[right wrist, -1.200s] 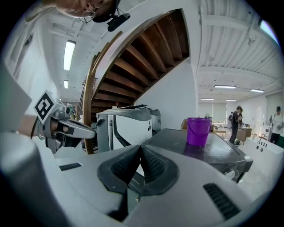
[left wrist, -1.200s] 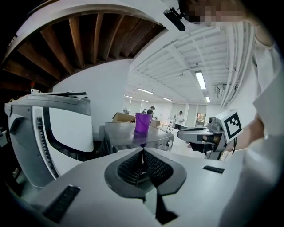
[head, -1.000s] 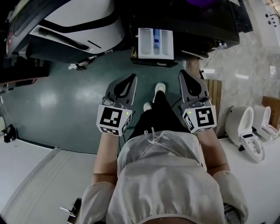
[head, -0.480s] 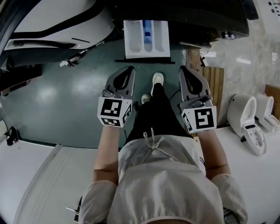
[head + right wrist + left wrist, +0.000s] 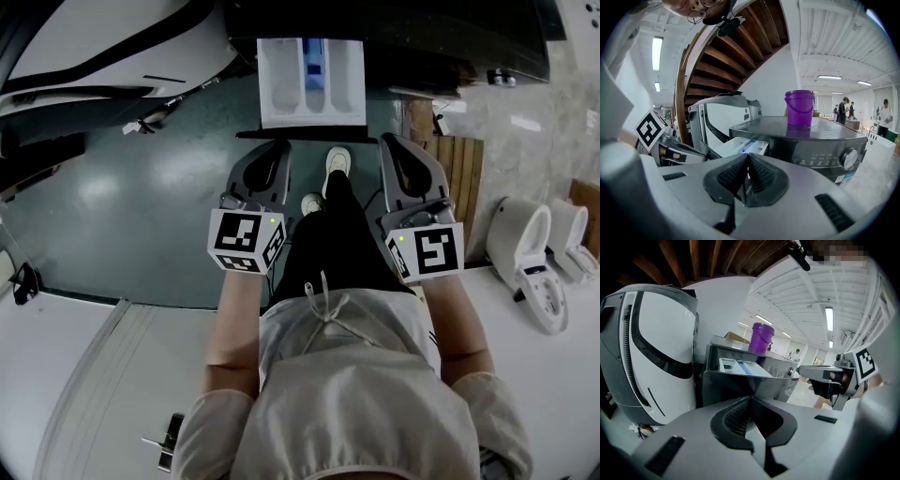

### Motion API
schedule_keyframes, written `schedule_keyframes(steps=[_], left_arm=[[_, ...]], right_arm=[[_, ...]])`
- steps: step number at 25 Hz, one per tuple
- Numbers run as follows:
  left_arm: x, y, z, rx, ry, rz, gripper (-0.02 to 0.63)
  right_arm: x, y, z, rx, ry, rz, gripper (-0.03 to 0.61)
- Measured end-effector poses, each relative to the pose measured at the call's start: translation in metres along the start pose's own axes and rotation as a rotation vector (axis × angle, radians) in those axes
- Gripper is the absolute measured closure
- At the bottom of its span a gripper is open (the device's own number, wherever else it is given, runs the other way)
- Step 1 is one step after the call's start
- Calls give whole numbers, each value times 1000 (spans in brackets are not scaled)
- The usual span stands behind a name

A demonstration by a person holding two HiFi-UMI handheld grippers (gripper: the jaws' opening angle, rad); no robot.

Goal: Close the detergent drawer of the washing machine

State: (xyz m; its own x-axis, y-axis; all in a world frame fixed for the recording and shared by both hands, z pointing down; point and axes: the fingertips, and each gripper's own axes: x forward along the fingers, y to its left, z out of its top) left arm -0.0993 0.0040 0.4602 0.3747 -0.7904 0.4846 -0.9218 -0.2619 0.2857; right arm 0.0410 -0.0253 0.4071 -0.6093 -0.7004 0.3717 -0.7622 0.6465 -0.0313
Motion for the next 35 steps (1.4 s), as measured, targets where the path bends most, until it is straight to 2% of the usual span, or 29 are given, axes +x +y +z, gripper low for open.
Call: schedule_keyframes(steps=[4,9,14,31,35], left_arm=[[9,6,7,-29,-9,16,595],[26,13,20,-26,-15,26,595],[40,24,34,-67,-38,56,595],[81,49,68,-67,-44,127,595],[87,54,73,-73,-57,136,595]], right_arm=[[10,-3,4,-13,3,11,574],[20,-9,9,-32,7,18,574],[33,-20,17,-37,-1,10,574],[76,-52,33,-24,38,45,574],[84,-60,38,-38,16,50,574]])
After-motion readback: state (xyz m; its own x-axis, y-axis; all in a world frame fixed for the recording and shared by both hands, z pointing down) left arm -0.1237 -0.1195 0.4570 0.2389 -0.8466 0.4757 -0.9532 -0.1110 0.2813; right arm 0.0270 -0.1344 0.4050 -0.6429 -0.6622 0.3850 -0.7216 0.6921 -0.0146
